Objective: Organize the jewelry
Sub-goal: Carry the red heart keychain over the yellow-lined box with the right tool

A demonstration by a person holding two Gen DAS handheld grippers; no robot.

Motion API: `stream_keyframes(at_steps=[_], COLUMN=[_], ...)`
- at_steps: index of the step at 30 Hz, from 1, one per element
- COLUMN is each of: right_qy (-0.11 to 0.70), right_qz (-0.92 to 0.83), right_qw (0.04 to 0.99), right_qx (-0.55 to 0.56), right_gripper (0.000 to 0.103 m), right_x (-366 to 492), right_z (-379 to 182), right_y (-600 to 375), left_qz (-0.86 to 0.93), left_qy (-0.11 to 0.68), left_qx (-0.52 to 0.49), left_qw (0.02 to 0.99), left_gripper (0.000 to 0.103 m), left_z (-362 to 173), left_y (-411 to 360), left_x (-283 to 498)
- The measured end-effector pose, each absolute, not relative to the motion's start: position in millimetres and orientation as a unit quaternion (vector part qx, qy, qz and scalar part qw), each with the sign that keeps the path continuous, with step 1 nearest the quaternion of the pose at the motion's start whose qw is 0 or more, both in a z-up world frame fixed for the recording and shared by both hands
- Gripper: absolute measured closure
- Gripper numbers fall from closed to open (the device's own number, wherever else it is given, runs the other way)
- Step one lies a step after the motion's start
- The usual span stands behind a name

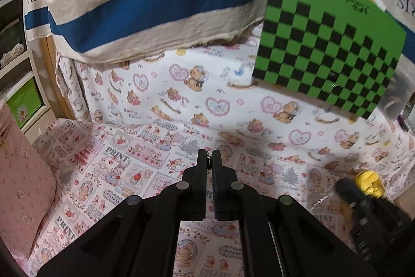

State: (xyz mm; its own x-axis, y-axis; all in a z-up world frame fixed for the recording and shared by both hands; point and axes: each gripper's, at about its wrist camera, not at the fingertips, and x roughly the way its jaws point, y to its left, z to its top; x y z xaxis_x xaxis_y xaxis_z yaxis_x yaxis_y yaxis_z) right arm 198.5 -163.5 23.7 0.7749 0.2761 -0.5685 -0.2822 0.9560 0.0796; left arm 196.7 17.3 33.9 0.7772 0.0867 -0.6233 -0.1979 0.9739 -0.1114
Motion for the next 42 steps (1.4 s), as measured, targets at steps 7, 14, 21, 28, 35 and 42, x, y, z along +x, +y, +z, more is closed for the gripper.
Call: stream_keyframes(at_steps=[7, 14, 21, 28, 35, 42], right_qy=[0.277, 0.230, 0.189, 0.156, 0.142, 0.161], right_qz=[0.125, 0.120, 0.091, 0.062, 0.057, 0.038], right_qw=[0.953, 0.964, 0.976, 0.984, 0.984, 0.980], right_qx=[0.005, 0.049, 0.052, 0.061, 0.087, 0.108], right_gripper=[0.100, 0.100, 0.100, 0.100, 0.100, 0.100], right_x=[185, 160, 117, 83, 75, 91], right_z=[73, 115, 140, 143, 137, 113], right_y=[-186, -224, -259, -295, -334, -365], left_qz=[0.051, 0.025, -0.011, -0.068, -0.100, -0.119], left_qy=[0.297, 0.266, 0.212, 0.189, 0.189, 0.208], left_qx=[-0.084, -0.091, -0.060, -0.030, -0.013, -0.004], left_qw=[0.950, 0.959, 0.975, 0.979, 0.977, 0.971], left_gripper=[0.100, 0.100, 0.100, 0.100, 0.100, 0.100], left_z=[51, 75, 116, 146, 156, 143], left_y=[8, -10, -41, -87, -137, -181], left_x=[182, 165, 133, 108, 104, 124])
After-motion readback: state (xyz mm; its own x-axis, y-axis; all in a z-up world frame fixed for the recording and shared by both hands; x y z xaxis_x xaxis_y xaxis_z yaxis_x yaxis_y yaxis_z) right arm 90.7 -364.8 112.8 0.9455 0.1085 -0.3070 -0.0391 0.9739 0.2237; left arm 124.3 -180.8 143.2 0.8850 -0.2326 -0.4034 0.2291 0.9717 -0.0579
